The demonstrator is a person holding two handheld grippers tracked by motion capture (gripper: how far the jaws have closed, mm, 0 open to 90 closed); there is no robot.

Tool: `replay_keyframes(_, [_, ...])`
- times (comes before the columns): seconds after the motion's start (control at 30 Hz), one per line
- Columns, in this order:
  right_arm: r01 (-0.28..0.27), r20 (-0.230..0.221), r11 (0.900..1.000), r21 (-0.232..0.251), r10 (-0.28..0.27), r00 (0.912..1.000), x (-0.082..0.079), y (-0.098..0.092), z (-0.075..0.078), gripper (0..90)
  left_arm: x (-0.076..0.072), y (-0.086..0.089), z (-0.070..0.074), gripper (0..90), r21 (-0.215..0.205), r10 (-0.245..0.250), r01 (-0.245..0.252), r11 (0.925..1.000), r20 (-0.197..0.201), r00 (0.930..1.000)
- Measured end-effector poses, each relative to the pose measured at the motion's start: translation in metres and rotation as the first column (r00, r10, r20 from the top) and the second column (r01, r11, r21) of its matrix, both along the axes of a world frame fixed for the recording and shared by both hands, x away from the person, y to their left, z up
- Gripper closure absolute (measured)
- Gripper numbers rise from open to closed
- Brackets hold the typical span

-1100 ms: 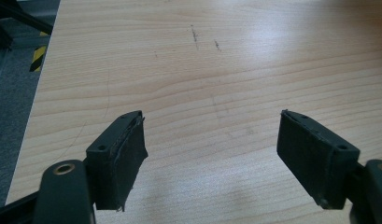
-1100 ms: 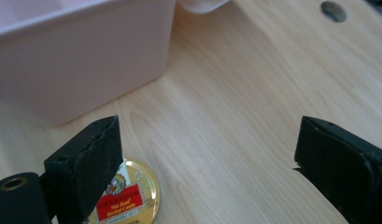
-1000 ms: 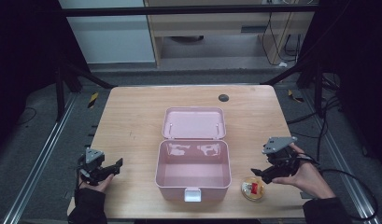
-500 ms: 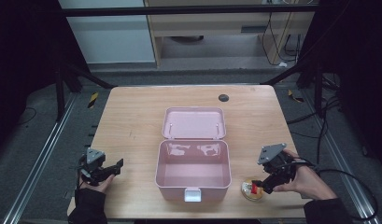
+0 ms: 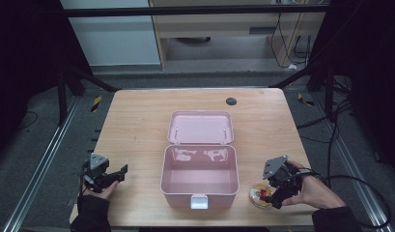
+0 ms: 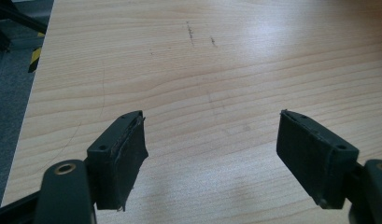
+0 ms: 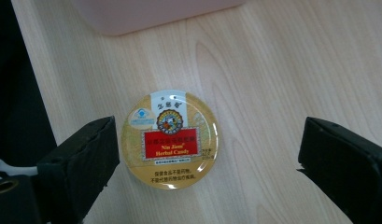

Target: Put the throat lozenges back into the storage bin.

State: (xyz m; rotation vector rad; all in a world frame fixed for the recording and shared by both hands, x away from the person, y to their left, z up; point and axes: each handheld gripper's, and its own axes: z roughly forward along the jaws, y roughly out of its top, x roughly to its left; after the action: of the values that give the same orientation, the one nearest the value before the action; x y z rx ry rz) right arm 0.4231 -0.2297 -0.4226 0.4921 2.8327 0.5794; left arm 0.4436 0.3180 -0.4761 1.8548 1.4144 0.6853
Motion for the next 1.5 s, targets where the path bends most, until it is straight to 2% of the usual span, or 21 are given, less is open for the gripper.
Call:
replay_keyframes(0.2, [-0.033, -0.016, 0.999, -0.033, 0.032, 0.9994, -0.002, 0.005, -0.01, 6.3, 0.0, 0.0, 0.0, 23.2, 0.002, -0.002, 0.002, 1.0, -0.001, 1.0])
replay_keyframes(0.53, [-0.056, -0.035, 0.996, -0.065, 0.054, 0.9979, -0.003, 0.01, -0.026, 7.2, 0.0, -0.001, 0.0, 23.2, 0.005, -0.002, 0.001, 1.0, 0.002, 1.0])
replay_keyframes(0.67, [-0.083, -0.039, 0.992, -0.092, 0.08, 0.996, -0.004, 0.015, -0.033, 8.2, 0.0, -0.001, 0.0, 23.3, 0.008, -0.006, 0.006, 1.0, -0.002, 1.0])
replay_keyframes(1.0, [-0.102, -0.074, 0.987, -0.126, 0.093, 0.993, -0.002, 0.021, -0.04, 11.7, 0.0, -0.001, -0.001, 23.3, 0.008, -0.005, 0.005, 1.0, -0.002, 1.0])
replay_keyframes(1.17, [-0.116, -0.093, 0.981, -0.156, 0.102, 0.9904, 0.0, 0.023, -0.044, 13.9, 0.001, -0.001, -0.001, 23.4, 0.008, -0.005, 0.005, 1.0, -0.003, 1.0])
replay_keyframes(1.27, [-0.11, -0.112, 0.981, -0.162, 0.092, 0.9894, 0.001, 0.025, -0.046, 14.8, 0.001, -0.001, -0.001, 23.4, 0.008, -0.005, 0.005, 1.0, -0.004, 1.0])
replay_keyframes(1.37, [-0.1, -0.12, 0.984, -0.149, 0.082, 0.9894, 0.003, 0.023, -0.048, 17.7, 0.001, -0.001, -0.001, 23.4, 0.009, -0.005, 0.006, 0.9999, -0.005, 1.0])
replay_keyframes(1.5, [-0.104, -0.123, 0.982, -0.157, 0.085, 0.9887, 0.003, 0.021, -0.052, 19.5, 0.001, -0.001, -0.001, 23.4, 0.01, -0.005, 0.005, 0.9999, -0.006, 1.0])
